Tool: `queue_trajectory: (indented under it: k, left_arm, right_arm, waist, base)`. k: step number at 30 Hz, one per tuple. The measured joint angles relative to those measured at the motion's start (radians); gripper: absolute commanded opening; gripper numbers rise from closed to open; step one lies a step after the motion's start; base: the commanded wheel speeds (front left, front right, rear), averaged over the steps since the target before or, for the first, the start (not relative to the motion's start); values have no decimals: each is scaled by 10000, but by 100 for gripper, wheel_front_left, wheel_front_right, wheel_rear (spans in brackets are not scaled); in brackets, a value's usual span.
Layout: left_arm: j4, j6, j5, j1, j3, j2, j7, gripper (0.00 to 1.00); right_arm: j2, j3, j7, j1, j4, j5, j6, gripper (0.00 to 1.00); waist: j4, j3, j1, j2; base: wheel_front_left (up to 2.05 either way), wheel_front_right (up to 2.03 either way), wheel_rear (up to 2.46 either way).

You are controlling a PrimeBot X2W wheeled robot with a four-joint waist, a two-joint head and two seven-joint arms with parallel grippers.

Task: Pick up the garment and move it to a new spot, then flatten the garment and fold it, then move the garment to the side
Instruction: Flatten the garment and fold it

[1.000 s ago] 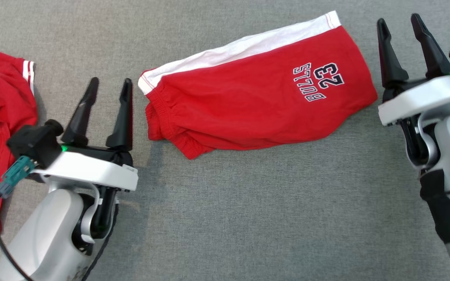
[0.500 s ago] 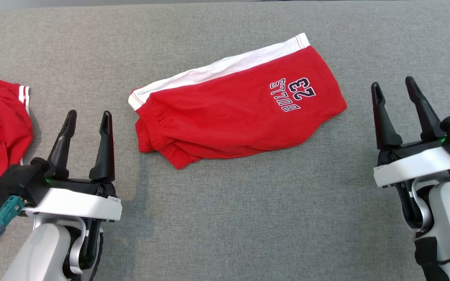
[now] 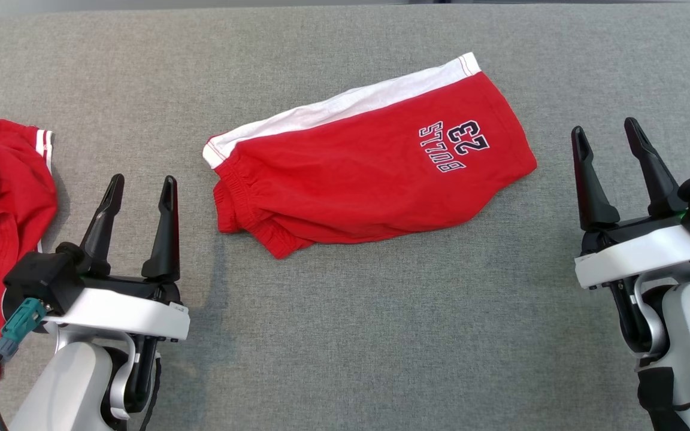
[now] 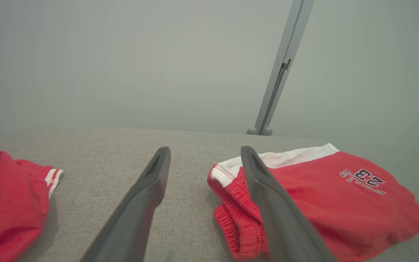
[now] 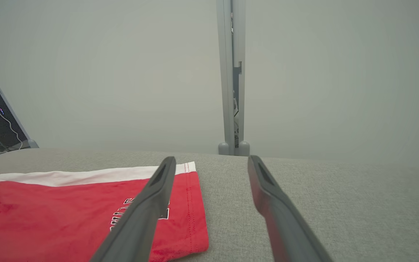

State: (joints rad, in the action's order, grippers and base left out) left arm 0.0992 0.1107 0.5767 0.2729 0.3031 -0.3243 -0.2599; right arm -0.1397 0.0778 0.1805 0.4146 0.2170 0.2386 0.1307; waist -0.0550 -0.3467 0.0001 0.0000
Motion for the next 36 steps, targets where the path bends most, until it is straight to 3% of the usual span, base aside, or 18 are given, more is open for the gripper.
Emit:
queue_trajectory:
  k: [12,23,29,30,32,33,36]
  left_arm:
    - [-35,-56,-403,529,-13,82,0,100]
    - [366,-629,-671,1049,-192,869,0,100]
    - [533,-890,-972,1099,-407,1145,0,100]
    - [566,-926,-1028,1106,-449,1160,0,100]
    - [648,-980,-1120,1112,-525,1183,0,100]
    - [675,-1012,-1152,1113,-560,1197,0,100]
    - [732,-1070,-1271,1129,-623,1237,0,100]
  right_arm:
    - [-541,38,-579,1098,395,-12,0,100]
    - [-702,606,-677,1969,3028,138,0,100]
    - [-652,694,-673,2526,4013,362,0,100]
    - [-640,790,-696,2597,4107,454,-2,56]
    - [-635,988,-798,2739,4255,708,-13,7]
    - [-623,1081,-838,2785,4305,807,-15,0]
    - [-571,1396,-1003,2904,4401,1189,-15,0]
  waist:
    - [-464,-529,0,0]
    - [-1480,-1284,0,0]
    - [-1661,-1538,0,0]
    - [-1643,-1545,0,0]
    - [-1587,-1539,0,0]
    - [-1552,-1531,0,1]
    - [-1435,-1477,0,0]
  base:
    - [0,0,0]
    - [0,0,0]
    - [0,0,0]
    - [0,0,0]
    - [0,0,0]
    - [0,0,0]
    - [0,0,0]
